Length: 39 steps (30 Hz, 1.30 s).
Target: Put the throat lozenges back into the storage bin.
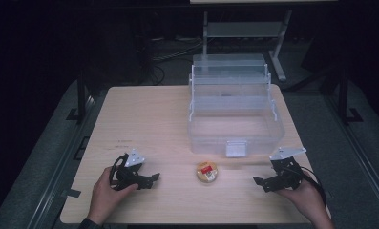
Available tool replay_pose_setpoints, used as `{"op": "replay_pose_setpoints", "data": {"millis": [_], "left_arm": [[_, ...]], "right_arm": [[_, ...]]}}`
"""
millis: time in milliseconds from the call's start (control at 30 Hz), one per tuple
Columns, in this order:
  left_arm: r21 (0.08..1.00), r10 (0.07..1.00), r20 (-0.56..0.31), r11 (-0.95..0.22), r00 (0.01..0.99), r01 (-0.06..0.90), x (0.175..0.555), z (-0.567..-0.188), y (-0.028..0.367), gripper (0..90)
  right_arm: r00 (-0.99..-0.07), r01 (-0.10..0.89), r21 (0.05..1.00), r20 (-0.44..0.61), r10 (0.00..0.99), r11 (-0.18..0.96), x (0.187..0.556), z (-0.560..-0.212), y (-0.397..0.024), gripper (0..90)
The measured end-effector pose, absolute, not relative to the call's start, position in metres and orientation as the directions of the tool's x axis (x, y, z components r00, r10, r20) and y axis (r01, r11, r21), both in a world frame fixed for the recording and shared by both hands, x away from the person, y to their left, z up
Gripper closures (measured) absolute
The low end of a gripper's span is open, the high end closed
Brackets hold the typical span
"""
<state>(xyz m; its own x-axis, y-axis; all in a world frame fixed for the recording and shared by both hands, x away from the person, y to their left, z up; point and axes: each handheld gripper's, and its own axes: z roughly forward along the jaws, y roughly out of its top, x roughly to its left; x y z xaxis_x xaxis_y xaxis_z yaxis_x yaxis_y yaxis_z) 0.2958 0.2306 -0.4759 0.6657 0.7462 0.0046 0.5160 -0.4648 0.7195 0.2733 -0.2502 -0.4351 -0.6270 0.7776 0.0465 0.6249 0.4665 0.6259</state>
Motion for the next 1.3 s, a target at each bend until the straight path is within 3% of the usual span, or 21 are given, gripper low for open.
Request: {"op": "replay_pose_setpoints", "data": {"millis": [1300], "left_arm": [[0.719,0.746,0.005,-0.466,0.666,0.516,0.296,-0.476,0.231,10.8]], "right_arm": [[-0.716,0.569,0.607,0.035,0.697,0.555,0.279,-0.425,-0.21,5.8]]}}
